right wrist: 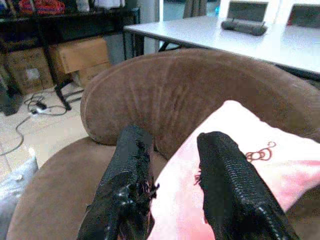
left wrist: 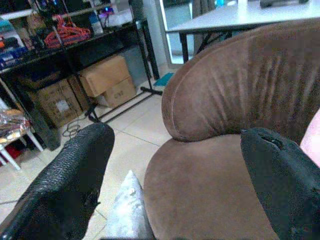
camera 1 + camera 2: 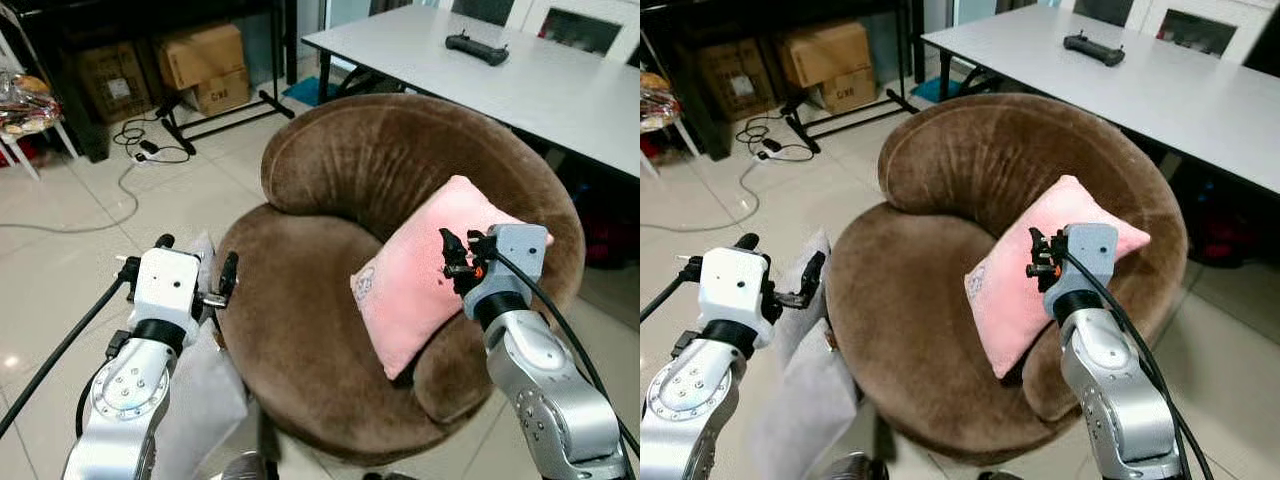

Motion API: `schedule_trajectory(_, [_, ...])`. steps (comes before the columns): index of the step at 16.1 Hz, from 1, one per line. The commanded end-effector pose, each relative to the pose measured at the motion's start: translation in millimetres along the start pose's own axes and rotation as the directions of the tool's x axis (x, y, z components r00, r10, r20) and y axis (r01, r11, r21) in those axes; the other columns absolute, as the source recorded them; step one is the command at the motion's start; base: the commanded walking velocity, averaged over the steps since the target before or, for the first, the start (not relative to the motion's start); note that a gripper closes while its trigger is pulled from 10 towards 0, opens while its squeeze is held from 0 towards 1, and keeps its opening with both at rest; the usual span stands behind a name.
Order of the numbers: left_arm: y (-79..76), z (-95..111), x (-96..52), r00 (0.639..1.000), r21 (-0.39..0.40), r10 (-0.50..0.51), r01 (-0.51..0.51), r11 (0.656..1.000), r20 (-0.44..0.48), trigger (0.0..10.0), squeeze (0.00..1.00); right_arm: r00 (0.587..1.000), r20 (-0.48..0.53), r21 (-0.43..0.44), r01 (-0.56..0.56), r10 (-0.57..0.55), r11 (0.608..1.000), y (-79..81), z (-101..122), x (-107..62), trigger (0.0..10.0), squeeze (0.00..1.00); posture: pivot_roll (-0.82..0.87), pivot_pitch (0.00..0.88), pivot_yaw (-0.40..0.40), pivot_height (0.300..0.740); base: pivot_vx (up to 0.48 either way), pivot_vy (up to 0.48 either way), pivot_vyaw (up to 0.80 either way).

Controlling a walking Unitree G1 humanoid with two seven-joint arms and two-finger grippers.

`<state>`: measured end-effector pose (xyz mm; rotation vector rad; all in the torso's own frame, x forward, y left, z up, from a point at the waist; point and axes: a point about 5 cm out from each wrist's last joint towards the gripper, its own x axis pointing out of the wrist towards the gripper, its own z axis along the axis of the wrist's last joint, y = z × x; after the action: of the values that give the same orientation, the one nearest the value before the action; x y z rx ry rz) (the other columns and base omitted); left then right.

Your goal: Move the pillow to the sofa from floor

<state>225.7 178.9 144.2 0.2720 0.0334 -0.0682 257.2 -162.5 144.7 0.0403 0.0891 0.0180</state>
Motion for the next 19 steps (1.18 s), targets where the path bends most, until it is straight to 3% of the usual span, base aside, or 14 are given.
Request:
schedule_trajectory(1, [0.1, 4, -0.8, 1.0, 0.007, 0.009, -0.009, 1.0, 0.022, 10.0, 0.0, 0.996, 0.05, -0.001, 0.069, -0.069, 0.998, -7.5, 8, 1.5, 10.0, 0.0, 0.05, 0.0, -0.012, 0.74, 0.0, 0.0, 0.0])
schedule_trajectory(3, [-0.3, 4, -0.5, 1.0, 0.004, 0.011, -0.011, 1.0, 0.023, 10.0, 0.0, 0.994, 0.069, 0.031, 0.079, -0.081, 0.996, -9.4, 12, 3.7, 10.0, 0.0, 0.05, 0.0, -0.013, 0.74, 0.0, 0.0, 0.0])
schedule_trajectory(5, [0.2, 4, -0.5, 1.0, 0.002, 0.016, -0.016, 1.0, 0.024, 10.0, 0.0, 0.997, 0.045, 0.044, -0.068, 0.066, 0.997, 0.9, 10, 1.1, 10.0, 0.0, 0.05, 0.0, -0.016, 0.74, 0.0, 0.0, 0.0])
schedule_trajectory(6, [0.9, 4, -0.7, 1.0, 0.002, 0.019, -0.019, 1.0, 0.025, 10.0, 0.0, 0.997, 0.037, 0.039, -0.076, 0.074, 0.996, 2.1, 8, 0.1, 10.0, 0.0, 0.05, 0.0, -0.016, 0.74, 0.0, 0.0, 0.0])
schedule_trajectory(19, [0.9, 2, -3.4, 0.999, 0.006, 0.037, -0.037, 0.999, 0.019, 10.0, 0.0, 0.998, -0.025, -0.007, -0.054, 0.054, 0.999, -1.5, -1, 2.4, 10.0, 0.0, 0.06, 0.0, -0.033, 0.74, -0.019, 0.0, 0.0])
